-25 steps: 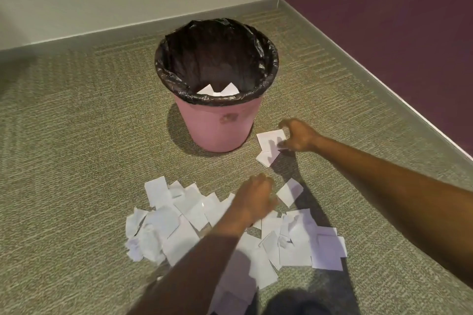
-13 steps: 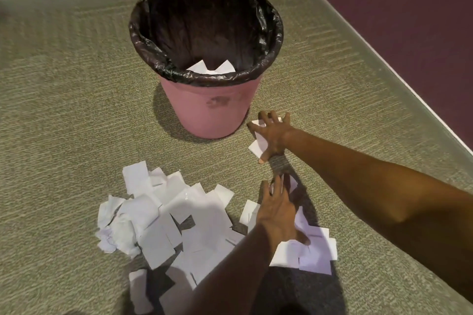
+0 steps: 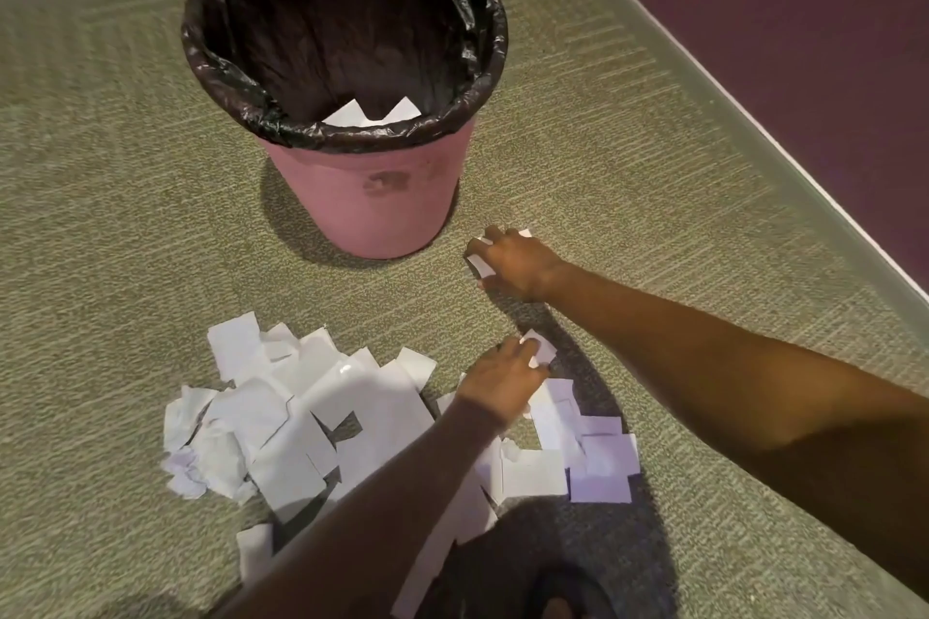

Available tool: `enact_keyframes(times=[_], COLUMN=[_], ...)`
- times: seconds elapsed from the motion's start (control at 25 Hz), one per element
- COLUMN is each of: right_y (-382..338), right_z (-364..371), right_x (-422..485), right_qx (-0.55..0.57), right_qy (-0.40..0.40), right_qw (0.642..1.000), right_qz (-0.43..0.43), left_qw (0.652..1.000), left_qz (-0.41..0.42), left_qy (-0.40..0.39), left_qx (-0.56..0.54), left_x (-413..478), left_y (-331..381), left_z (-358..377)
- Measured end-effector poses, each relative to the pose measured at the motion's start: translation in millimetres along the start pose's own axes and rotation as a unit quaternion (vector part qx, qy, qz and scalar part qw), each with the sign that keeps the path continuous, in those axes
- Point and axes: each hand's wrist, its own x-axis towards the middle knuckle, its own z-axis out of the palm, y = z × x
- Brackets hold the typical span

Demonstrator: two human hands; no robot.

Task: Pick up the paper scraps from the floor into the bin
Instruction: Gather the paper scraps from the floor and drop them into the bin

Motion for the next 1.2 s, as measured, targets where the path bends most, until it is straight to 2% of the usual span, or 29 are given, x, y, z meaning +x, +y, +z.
enact_keyframes(times=[0.2, 0.32, 0.52, 0.68, 0.84, 1.0, 1.08, 1.2], right_y=[-10.8, -9.8, -5.8, -10.1, -27.3, -35.2, -42.8, -72.2], right_z=[-12.4, -23.3, -49.7, -80.5, -136.4, -221.2, -256.3, -289.6], right_x=[-14.9, -32.4, -67.6, -97.3, -125.3, -154.3, -157.4, -135.1], right_qx=[-0.022, 0.006, 0.099, 0.117, 0.124, 0.152, 0.181, 0.218], right_qy=[0.017, 0.036, 0.072, 0.115, 0.141, 0.17, 0.244, 0.372], right_qw=[1.0, 0.999, 0.99, 0.981, 0.978, 0.969, 0.948, 0.901], right_qz=[-0.008, 0.019, 0.075, 0.104, 0.091, 0.099, 0.096, 0.051], left_qw=[0.999, 0.993, 0.956, 0.933, 0.909, 0.904, 0.887, 0.829], left_qz=[0.001, 0.003, -0.05, -0.099, -0.123, -0.108, -0.113, -0.117], left_qy=[0.022, 0.059, 0.088, 0.147, 0.153, 0.252, 0.338, 0.473], left_qx=[-0.035, -0.107, -0.274, -0.313, -0.367, -0.327, -0.294, -0.275], left_x=[-6.3, -6.2, -4.0, -17.0, -39.8, -83.8, -113.0, -129.3], left_y=[-8.6, -18.1, -26.4, -32.6, -33.3, -29.7, -35.4, -64.1], left_z=[5.1, 15.7, 29.3, 11.1, -61.1, -182.4, -238.5, -295.7])
